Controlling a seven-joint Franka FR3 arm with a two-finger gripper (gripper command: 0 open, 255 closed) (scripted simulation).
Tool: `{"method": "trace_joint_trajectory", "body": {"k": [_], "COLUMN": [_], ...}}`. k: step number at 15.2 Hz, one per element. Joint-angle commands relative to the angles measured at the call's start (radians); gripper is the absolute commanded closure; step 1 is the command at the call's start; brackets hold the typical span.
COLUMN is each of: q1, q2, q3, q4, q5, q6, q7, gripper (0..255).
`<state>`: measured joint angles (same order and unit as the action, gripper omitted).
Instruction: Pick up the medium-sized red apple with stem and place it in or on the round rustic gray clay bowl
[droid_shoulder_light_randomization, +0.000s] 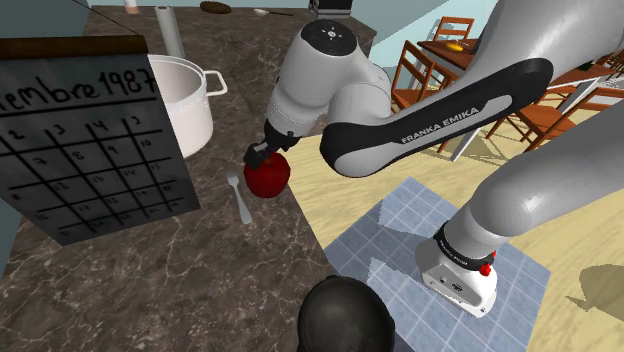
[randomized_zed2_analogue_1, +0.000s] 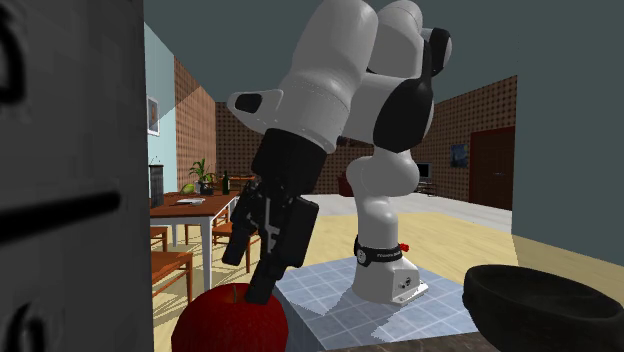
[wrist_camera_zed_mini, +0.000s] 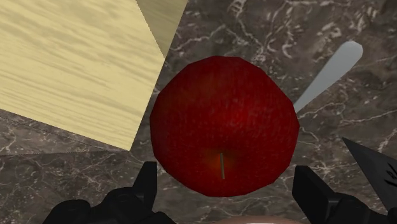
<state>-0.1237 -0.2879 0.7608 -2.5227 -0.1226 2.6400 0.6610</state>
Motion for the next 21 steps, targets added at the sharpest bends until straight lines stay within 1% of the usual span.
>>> {"method": "trace_joint_trajectory", "body": {"k": [1,2,11,16,21], "q1": [0.000,0.000,0.000,0.040,0.067], "q2": [0.000,0.000,0.000,-0.046,-0.084], "q3": [0.000,0.000,0.000,-0.043,-0.078], "q4": [0.000,0.000,0.000,0.031,0.067], "q5": [0.000,0.000,0.000,0.055,0.092], "q6": [0.000,0.000,0.000,-0.070,-0.141], "q7": [0.000,0.000,0.000,-0.054,-0.094], "gripper": [0,255,255,255,255]}}
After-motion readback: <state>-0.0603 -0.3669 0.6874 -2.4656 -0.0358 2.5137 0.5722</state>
